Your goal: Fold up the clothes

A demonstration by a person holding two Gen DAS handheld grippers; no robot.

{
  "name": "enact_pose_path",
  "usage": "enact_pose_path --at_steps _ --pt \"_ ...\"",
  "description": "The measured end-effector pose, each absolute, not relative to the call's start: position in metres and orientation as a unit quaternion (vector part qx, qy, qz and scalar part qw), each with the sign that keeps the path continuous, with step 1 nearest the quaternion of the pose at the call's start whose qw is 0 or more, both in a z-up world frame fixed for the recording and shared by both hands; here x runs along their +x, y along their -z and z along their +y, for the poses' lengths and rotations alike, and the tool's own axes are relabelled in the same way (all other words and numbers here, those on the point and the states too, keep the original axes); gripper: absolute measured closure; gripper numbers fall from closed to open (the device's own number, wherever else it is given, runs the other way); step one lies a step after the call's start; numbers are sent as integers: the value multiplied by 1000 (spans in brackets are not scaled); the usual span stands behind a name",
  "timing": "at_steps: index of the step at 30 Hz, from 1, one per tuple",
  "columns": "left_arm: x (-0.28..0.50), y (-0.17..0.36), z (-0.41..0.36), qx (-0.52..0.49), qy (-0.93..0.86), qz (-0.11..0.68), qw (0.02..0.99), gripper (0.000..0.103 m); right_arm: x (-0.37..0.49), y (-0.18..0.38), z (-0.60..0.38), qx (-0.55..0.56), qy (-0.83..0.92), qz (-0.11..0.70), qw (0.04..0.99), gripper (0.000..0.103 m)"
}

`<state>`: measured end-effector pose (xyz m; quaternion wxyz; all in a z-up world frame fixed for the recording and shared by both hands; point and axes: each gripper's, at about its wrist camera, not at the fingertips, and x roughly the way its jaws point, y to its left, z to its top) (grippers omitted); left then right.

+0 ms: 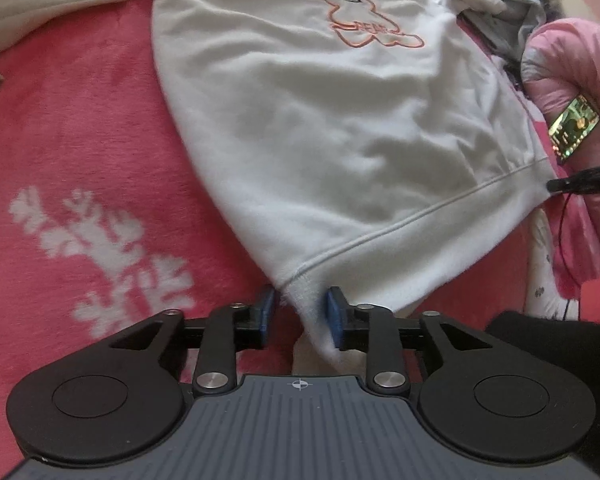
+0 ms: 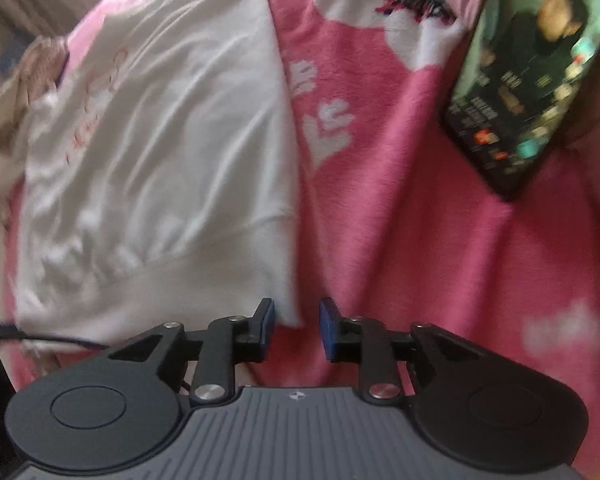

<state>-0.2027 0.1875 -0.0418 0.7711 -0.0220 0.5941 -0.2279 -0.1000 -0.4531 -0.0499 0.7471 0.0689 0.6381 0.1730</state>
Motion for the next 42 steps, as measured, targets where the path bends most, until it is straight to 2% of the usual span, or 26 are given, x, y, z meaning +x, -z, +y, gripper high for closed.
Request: enact_pose_path --at_steps 3,5,10,15,19,22,25,28,33,37,41,42 --pt "-199 26 204 -2 217 607 765 69 -102 23 -456 16 -173 629 757 74" --pt "-193 12 217 18 196 602 774 69 -95 -1 -445 1 -200 592 781 74" --pt "-138 -24 206 39 172 536 826 69 -50 -39 -374 -31 -280 495 822 74" --pt "-57 -33 107 85 222 484 842 68 3 -21 -291 -74 -312 511 797 74" --pt "-28 -11 37 164 241 471 832 66 18 -3 -261 -108 -329 498 795 74" --pt "-27 16 19 193 261 470 821 66 21 18 -266 -119 -331 487 800 74" --pt "-34 53 27 190 251 499 808 66 26 50 -283 -146 -296 529 782 77" --pt "-45 65 53 152 257 488 820 65 54 38 -273 -134 -309 504 795 77" --pt "-22 40 77 94 240 465 847 64 101 19 -257 -115 -330 463 814 74" --pt "27 20 84 71 205 415 884 63 139 4 -244 -99 -347 429 828 63" --pt "94 14 86 55 183 374 907 40 185 -5 -226 -81 -364 408 833 51" --pt "109 16 86 52 187 377 906 39 200 -4 -219 -77 -370 409 831 49"
